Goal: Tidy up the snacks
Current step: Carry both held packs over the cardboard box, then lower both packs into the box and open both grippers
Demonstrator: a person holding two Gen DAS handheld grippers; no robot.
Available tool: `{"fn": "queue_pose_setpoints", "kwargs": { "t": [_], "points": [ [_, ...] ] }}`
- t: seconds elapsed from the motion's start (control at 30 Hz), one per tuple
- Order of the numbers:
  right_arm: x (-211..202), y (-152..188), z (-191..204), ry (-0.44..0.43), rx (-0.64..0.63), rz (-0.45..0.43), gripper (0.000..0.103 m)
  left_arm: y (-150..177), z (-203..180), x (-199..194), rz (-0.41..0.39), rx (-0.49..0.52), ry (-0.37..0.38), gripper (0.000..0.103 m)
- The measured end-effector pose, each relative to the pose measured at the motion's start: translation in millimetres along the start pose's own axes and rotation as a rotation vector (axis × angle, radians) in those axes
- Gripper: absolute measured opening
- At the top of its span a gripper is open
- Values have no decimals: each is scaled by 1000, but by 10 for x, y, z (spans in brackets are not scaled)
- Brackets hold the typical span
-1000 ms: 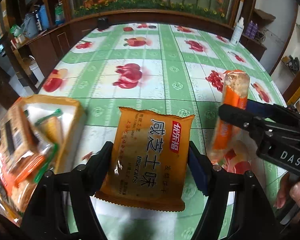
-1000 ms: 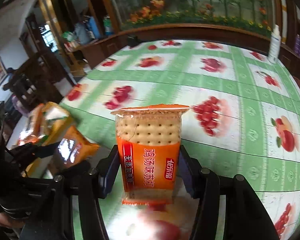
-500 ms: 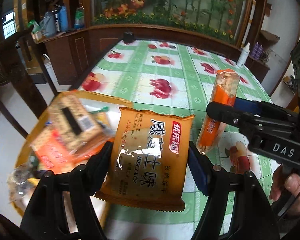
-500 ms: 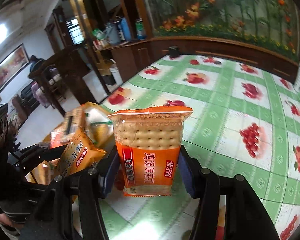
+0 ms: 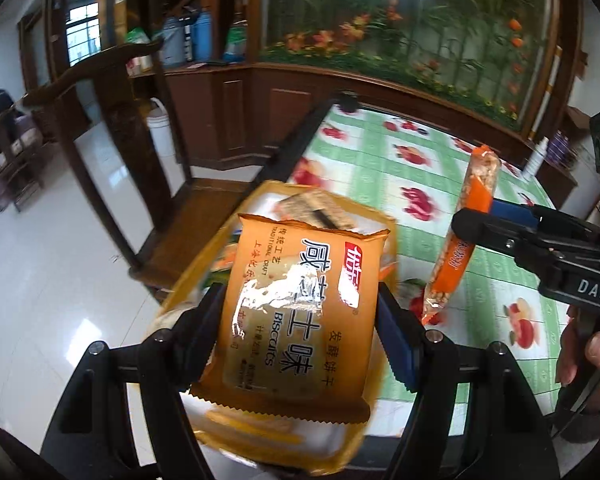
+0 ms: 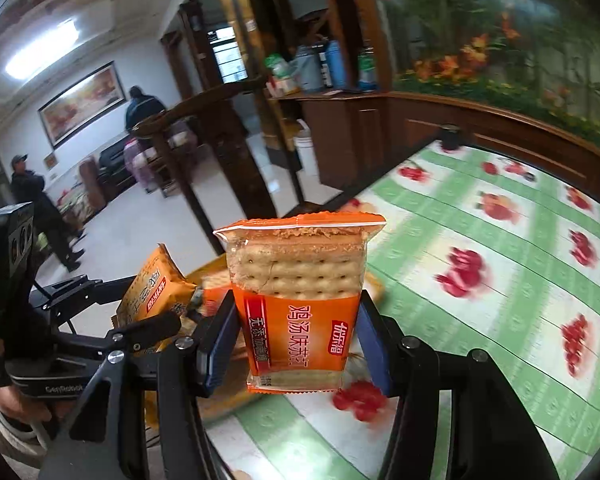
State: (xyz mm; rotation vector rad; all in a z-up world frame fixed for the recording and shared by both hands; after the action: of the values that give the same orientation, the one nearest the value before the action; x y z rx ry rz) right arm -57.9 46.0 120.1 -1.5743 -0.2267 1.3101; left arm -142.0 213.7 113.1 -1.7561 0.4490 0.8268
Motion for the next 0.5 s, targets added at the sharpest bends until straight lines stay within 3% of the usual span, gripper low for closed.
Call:
{"fn": "queue_pose_setpoints", "kwargs": {
  "t": [0.27, 0.5],
  "points": [
    [373, -106, 394, -80, -81, 62, 56, 76, 430, 110, 62, -62, -29, 73],
    [791, -109, 579, -91, -109, 147, 56, 121, 571, 353, 128, -99, -19, 73]
  ]
}}
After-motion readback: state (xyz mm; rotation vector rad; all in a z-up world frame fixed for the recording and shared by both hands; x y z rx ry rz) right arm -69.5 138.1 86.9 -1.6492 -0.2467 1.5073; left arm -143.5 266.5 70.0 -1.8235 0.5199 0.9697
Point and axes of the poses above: each gripper's, at about its wrist camera, not at the fingertips, and x roughly the way its jaws point, z to its left, y to its underside, the point moved 2 cm from there along x, roughly the way its jaws point, and after that the axes turned 7 degrees about -x, right-handed, at the moved point
